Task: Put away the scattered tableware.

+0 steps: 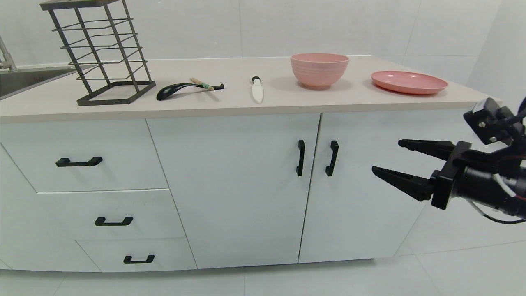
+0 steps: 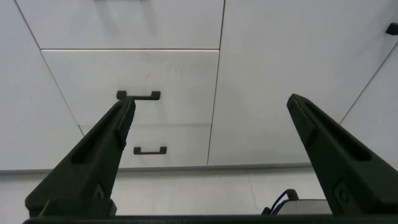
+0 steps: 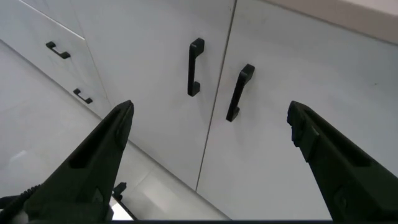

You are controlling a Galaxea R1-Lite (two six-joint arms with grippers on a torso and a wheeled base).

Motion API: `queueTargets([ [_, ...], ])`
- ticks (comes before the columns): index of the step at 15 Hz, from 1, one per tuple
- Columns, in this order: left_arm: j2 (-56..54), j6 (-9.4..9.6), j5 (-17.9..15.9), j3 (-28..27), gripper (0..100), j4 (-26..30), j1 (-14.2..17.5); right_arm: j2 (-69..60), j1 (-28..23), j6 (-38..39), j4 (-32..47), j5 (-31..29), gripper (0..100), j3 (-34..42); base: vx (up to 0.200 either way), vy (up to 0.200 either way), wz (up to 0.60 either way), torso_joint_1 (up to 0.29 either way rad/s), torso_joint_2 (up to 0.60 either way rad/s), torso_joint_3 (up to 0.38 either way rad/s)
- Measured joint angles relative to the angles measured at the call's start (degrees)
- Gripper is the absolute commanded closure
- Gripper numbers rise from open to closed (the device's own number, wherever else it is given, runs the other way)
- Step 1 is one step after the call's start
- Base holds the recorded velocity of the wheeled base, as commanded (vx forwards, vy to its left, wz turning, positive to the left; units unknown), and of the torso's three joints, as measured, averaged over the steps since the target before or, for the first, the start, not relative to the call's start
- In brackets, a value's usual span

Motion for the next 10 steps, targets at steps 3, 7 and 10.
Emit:
queueTargets([
  [3,0.0,0.02,0.01,0.0,0,0.0,0.0,5.02,0.15,0.0,-4.49,0.16,0,-0.63,0.0,0.0,0.0,0.0,0.0,0.0],
  [7,0.0,0.35,-0.16,0.0,0,-0.02,0.0,14.23,1.6,0.02,-13.23,2.44,0,-1.07,0.0,0.0,0.0,0.0,0.0,0.0],
  [10,0.0,0.05,-0.88,0.0,0,-0.02,0.0,17.53,3.15,0.0,-13.71,2.51,0,-0.85,0.0,0.0,0.0,0.0,0.0,0.0],
])
